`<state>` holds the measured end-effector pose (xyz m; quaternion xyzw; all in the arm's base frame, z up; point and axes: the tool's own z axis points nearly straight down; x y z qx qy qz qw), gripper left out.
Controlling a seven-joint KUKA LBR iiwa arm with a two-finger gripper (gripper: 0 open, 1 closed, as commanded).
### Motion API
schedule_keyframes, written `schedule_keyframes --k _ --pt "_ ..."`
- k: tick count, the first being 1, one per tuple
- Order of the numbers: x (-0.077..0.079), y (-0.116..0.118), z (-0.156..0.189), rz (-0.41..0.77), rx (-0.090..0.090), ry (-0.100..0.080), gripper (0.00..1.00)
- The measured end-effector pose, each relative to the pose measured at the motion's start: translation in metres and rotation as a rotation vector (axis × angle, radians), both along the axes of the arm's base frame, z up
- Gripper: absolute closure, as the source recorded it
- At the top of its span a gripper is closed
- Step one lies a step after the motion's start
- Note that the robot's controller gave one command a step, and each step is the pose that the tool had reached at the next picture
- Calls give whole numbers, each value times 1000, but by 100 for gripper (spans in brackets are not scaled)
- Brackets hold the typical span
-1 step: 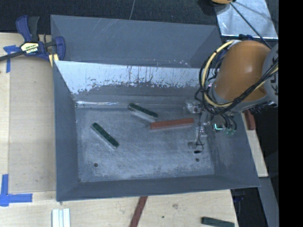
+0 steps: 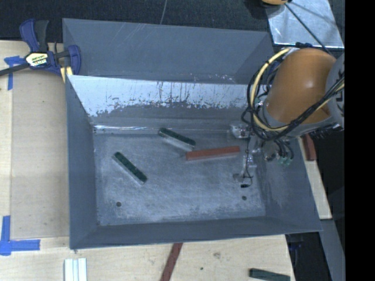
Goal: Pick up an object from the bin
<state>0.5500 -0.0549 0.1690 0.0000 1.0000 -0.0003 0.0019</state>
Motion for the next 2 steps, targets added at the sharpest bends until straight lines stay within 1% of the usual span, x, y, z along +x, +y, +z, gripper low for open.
schedule_keyframes --k 1,2 --pt "25 -2 -32 -164 1 -10 0" --pt "46 6 -50 -300 2 7 0"
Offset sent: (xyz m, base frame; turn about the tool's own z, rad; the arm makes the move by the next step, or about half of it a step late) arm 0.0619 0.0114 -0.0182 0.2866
